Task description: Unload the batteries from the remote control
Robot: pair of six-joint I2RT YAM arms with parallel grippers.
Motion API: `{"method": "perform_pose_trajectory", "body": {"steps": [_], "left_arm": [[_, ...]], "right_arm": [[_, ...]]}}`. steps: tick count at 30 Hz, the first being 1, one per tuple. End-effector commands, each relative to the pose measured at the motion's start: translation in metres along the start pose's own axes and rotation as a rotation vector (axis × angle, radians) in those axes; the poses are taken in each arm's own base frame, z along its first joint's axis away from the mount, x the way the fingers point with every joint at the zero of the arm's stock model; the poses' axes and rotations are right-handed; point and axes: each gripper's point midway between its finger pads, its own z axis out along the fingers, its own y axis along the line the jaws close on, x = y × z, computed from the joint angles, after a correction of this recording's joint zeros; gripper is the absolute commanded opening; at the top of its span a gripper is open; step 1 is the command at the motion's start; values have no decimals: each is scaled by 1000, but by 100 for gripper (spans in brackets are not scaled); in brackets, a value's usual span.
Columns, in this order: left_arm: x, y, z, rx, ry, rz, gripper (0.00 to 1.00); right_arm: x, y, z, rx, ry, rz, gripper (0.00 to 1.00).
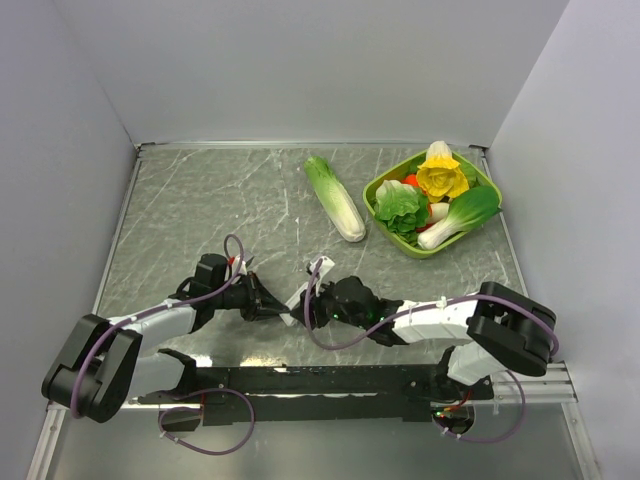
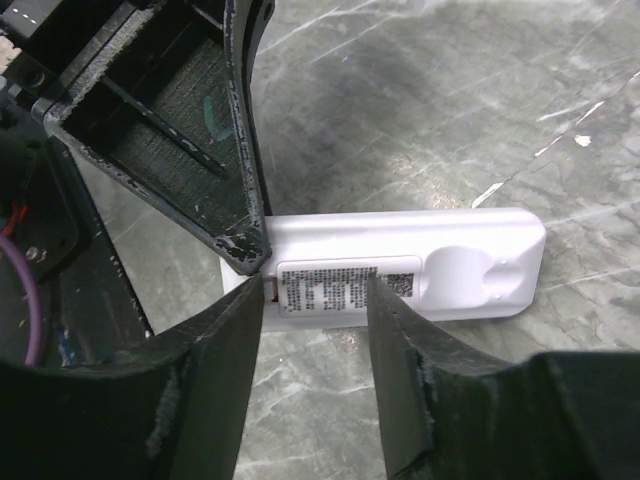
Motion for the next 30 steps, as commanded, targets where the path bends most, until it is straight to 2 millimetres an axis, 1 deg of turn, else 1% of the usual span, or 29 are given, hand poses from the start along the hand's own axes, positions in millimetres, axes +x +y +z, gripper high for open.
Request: {"method": "perform_pose_trajectory", "body": {"steps": [1,3,4,7,9,10,11,14,15,20,22,23,24,30], "left_arm": [[4,-24,-4,79,28,28,1],[5,-25,-4,83,35,26,1],[5,-25,-4,83,39,22,1],[7,-27,-5,96,52,20,1],[9,-28,-5,99,60,19,1],[10,-27,-5,99,62,15,1],[10,-26,-5,99,66,14,1],[11,-25,-5,93,73,9,1],[11,-24,-5,91,74,7,1],[9,-23,-5,71,59,8,1],[8,-20,-5,59,50,6,1],[8,-19,-5,54,49,5,1],[8,-18,-5,48,48,4,1],[7,-15,-4,39,40,1,1]], "right_arm": [[11,-12,-1,141,-3,-112,49],[12,-9,-3,158,-17,-170,46],[10,-13,-3,186,-28,-183,45],[10,-12,-4,205,-50,-208,42],[9,-18,-7,245,-67,-227,40],[9,-16,-8,250,-70,-239,40],[8,-19,-9,278,-77,-251,39],[9,-18,-9,304,-73,-300,39],[11,-22,-10,331,-62,-311,39],[15,-25,-8,375,-44,-336,38],[18,-30,-9,414,-30,-350,38],[16,-27,-9,414,-32,-359,38],[15,-31,-10,441,-33,-365,37],[12,-31,-11,510,-27,-427,37]]}}
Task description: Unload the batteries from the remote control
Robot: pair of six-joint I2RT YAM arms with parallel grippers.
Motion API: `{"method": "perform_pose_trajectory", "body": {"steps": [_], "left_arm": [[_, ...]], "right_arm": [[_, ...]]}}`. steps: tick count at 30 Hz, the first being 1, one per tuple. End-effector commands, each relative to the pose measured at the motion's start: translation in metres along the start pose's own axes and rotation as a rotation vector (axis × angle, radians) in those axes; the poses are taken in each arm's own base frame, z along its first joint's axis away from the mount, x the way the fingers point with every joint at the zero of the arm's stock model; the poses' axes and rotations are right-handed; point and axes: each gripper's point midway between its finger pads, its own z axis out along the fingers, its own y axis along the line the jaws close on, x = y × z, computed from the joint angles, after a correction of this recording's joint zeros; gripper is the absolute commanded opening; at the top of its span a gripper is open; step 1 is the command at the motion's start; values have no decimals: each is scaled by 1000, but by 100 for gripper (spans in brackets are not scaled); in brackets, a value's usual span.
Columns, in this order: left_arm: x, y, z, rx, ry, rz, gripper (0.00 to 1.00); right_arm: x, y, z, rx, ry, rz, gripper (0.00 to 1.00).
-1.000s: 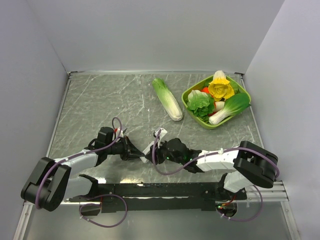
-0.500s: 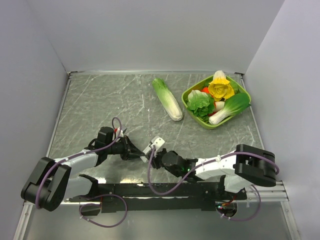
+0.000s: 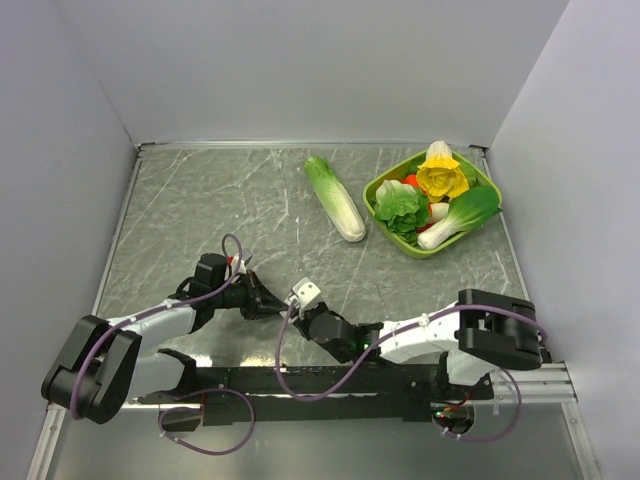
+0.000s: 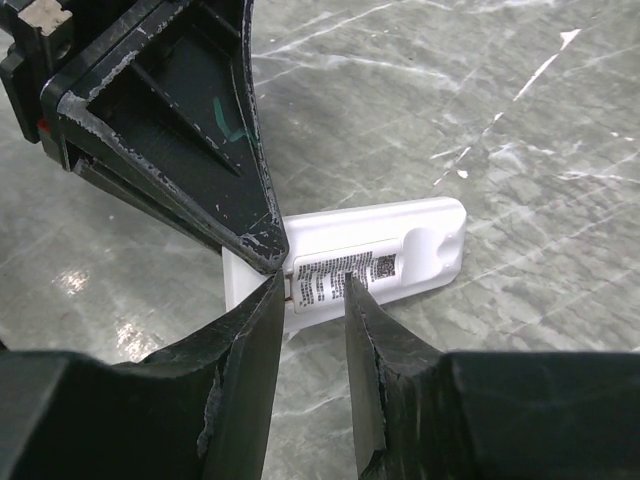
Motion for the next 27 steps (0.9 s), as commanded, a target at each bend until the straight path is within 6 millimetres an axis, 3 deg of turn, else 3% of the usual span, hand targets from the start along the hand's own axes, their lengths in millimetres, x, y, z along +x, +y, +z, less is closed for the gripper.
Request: {"method": "perform_pose_trajectory", "body": {"steps": [1,18,27], "left_arm": [[13,-16,-5,45,73,7,1],[11,-6,-4,-8,65,3,1],[12,-3,-4,-18,61,3,1]], "right_arm": [[21,-28,-1,165,82,-153,37],[3,-41,-1,341,93,-216,36],[4,-52,-7,402,107,-201,35]]}}
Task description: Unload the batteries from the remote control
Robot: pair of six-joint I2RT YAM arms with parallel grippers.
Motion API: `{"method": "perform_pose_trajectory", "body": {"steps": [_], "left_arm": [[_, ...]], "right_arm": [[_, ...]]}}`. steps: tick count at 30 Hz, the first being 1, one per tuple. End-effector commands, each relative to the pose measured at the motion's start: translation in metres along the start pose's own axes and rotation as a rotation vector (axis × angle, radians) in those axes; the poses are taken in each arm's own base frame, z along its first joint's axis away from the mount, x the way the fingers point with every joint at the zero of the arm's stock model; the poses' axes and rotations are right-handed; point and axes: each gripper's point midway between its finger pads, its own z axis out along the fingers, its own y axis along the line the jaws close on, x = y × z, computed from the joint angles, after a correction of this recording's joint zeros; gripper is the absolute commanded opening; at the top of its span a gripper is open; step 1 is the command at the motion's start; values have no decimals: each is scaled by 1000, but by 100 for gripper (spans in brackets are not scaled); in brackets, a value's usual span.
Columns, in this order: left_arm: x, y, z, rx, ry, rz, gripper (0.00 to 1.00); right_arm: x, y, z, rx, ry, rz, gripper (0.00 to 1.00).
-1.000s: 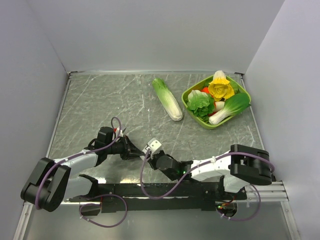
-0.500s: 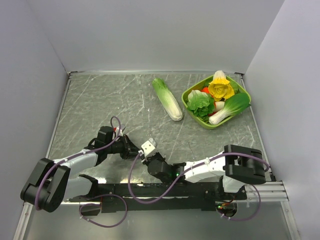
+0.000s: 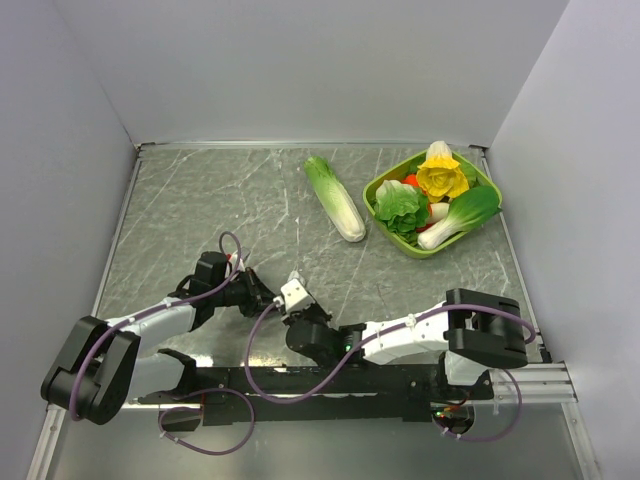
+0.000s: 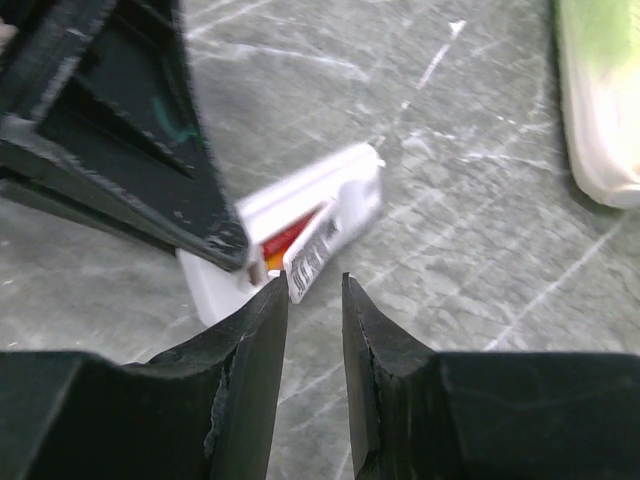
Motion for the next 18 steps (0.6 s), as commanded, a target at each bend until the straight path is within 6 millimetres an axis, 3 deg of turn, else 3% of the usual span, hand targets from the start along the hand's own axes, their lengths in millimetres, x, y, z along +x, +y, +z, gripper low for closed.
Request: {"method": "perform_pose_trajectory", "body": {"steps": [1,8,18], "left_arm": [[22,-7,-7,23,110,-10,1],[18,-3,-6,-4,86,-15,1],[5,3,-3,-62,32,6,1]], "right_arm": [[13,-36,1,158,45,-62,35],[20,-43,-1,166,58,-16,34],[31,-90,-14,234,133,203,35]]}}
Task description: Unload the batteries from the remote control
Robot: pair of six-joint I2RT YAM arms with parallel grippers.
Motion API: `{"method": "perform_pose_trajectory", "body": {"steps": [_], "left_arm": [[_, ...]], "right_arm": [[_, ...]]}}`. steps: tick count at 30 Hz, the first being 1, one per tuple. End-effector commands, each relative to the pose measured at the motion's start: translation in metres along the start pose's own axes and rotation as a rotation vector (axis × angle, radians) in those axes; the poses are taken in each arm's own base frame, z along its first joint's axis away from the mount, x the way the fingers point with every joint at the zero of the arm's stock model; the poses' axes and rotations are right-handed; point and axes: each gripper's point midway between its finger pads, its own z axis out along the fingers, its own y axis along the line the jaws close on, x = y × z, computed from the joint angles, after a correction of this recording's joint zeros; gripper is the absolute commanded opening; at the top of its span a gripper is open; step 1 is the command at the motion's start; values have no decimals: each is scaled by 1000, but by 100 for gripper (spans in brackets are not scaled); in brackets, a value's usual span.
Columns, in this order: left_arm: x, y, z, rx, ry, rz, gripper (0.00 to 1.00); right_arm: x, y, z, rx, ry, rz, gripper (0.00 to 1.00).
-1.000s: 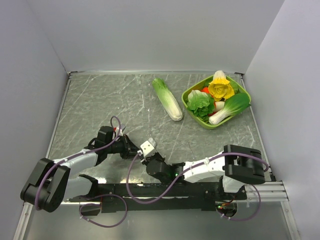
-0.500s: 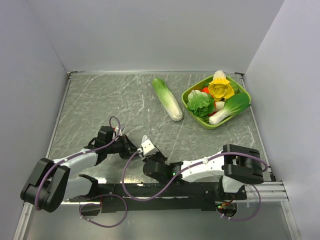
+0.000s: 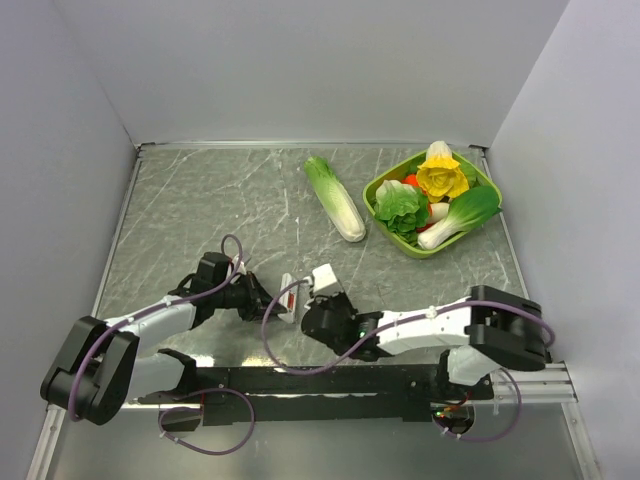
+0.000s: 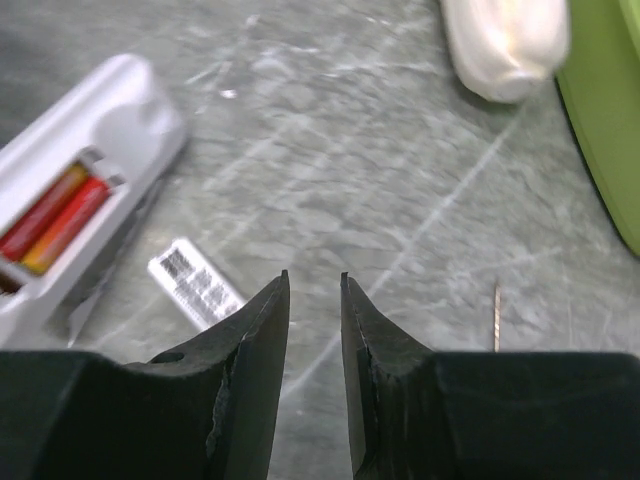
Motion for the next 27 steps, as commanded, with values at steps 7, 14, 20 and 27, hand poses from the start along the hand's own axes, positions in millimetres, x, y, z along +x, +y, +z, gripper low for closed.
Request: {"method": "perform_pose_trajectory", "body": {"steps": [7,14,20,27], "left_arm": [[-11,2,-4,-63,-70,51,1],[-18,1,-4,-65,-86,59,1],[-39,14,-4,-169,-154,73,1],[-30,14,4,-97,-103,70,1]], "right_arm": [[-23,-21,-12,-144,22,321,48],[-25,-35,-25,-242,73,408,60],[4,-78,-33,-126,231,443,63],[41,-101,-48,-51,356,490,65]]}}
